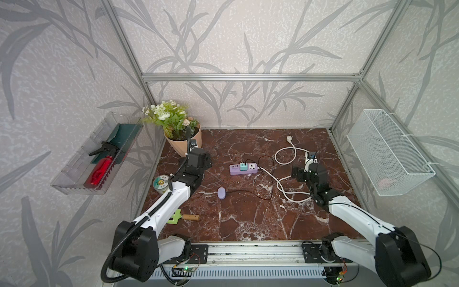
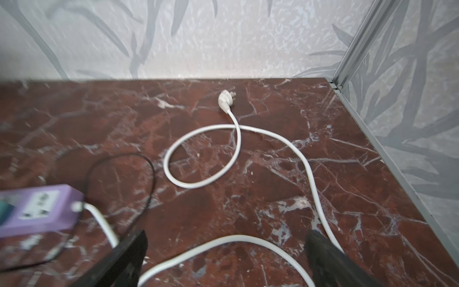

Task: Charge the bluetooth headset
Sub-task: Reset both arms

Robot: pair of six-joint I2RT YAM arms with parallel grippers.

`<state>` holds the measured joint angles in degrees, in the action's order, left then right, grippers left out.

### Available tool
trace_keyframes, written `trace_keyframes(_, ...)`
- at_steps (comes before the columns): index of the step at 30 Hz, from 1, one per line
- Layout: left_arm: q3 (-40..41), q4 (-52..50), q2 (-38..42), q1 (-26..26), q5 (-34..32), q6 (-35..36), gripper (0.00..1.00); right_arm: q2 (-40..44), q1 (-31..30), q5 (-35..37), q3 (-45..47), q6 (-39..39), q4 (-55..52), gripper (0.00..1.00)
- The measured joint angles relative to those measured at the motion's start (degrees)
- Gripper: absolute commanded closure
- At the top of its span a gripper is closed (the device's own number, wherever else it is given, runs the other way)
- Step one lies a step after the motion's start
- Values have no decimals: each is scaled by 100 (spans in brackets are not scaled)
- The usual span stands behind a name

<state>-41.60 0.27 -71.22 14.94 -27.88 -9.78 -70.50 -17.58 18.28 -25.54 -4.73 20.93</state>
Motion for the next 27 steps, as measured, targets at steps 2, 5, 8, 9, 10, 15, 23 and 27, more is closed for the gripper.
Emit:
trace_keyframes(2,422,208,-195,-291,-120,114,1,-651,-7,225,199,428,356,1)
trace_keyframes(5,651,584,-492,-721,-120,214,1,-1128,-57,586,361,901,1084,1)
trace_keyframes(8,1021,1443,-721,-979,61,254,1,-1360,-17,826,382,1169,1954,1)
trace_keyframes(9,1108,1705,-850,-1058,170,264,1,-1460,46,848,382,1169,2229,1)
trace_keyframes(10,1154,1939,-1008,-1130,326,299,1,-1606,133,846,382,1182,2553,1)
trace_keyframes(15,1449,3272,-1519,-1510,1198,426,1,-1779,704,308,363,994,2822,1)
trace_keyframes(23,1978,4599,-1742,-1362,1523,640,1,-1998,992,-699,466,905,3327,1)
trace_keyframes(27,1971,4811,-1738,-1294,1491,680,1,-2022,1043,-809,468,879,3410,1)
